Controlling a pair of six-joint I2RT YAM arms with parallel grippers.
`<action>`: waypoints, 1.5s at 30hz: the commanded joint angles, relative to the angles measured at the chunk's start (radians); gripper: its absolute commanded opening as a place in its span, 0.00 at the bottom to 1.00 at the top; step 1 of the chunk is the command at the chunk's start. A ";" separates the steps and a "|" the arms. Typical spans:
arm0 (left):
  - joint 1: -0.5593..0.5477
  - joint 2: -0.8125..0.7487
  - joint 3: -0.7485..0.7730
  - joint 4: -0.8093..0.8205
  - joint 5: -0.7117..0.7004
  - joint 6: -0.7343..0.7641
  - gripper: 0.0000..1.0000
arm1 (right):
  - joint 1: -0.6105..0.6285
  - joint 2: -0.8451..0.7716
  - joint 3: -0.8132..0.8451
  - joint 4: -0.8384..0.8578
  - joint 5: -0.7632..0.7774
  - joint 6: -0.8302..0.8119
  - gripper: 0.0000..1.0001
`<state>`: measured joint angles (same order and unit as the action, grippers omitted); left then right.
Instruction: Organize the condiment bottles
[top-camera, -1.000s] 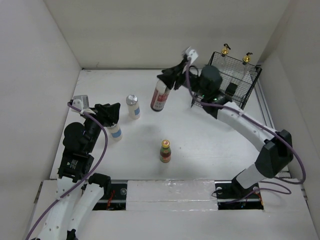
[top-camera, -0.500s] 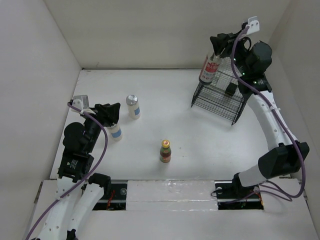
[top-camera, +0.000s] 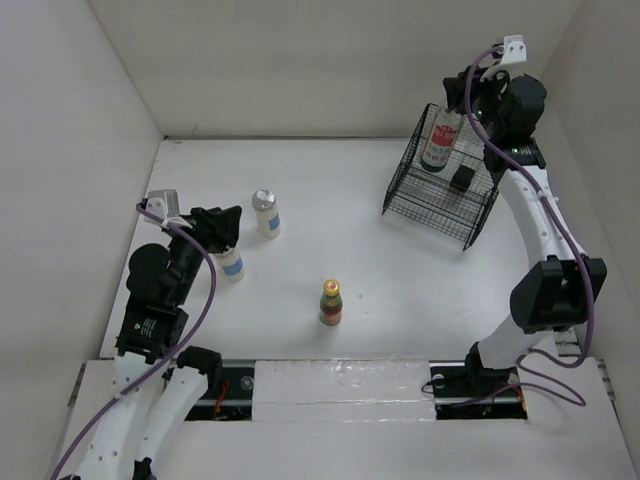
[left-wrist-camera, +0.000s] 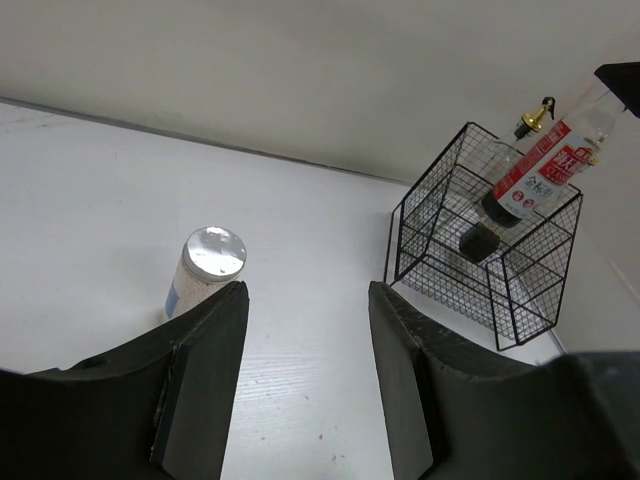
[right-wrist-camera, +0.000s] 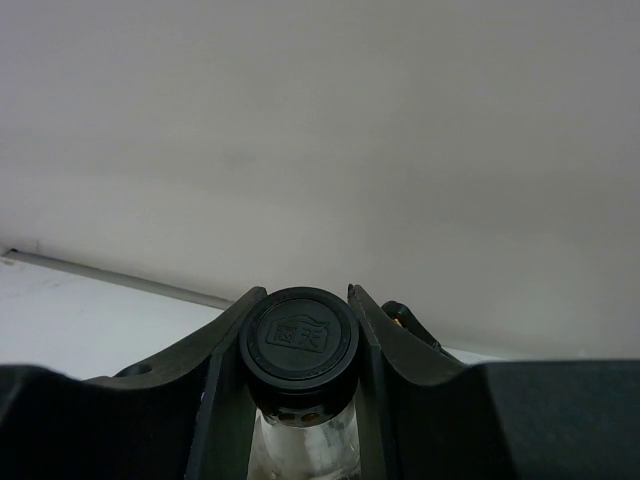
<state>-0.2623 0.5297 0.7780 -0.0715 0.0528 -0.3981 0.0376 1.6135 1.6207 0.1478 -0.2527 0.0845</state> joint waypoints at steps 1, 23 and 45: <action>0.003 0.004 -0.002 0.042 0.022 0.005 0.47 | -0.002 -0.017 0.103 0.148 0.026 -0.009 0.20; 0.003 0.013 -0.002 0.042 0.022 0.005 0.47 | 0.016 0.074 0.010 0.289 0.102 -0.019 0.20; 0.003 0.004 -0.002 0.042 0.032 0.005 0.47 | 0.044 0.115 -0.206 0.349 0.121 -0.019 0.25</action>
<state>-0.2619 0.5407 0.7780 -0.0715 0.0666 -0.3981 0.0734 1.7309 1.3979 0.3450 -0.1417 0.0559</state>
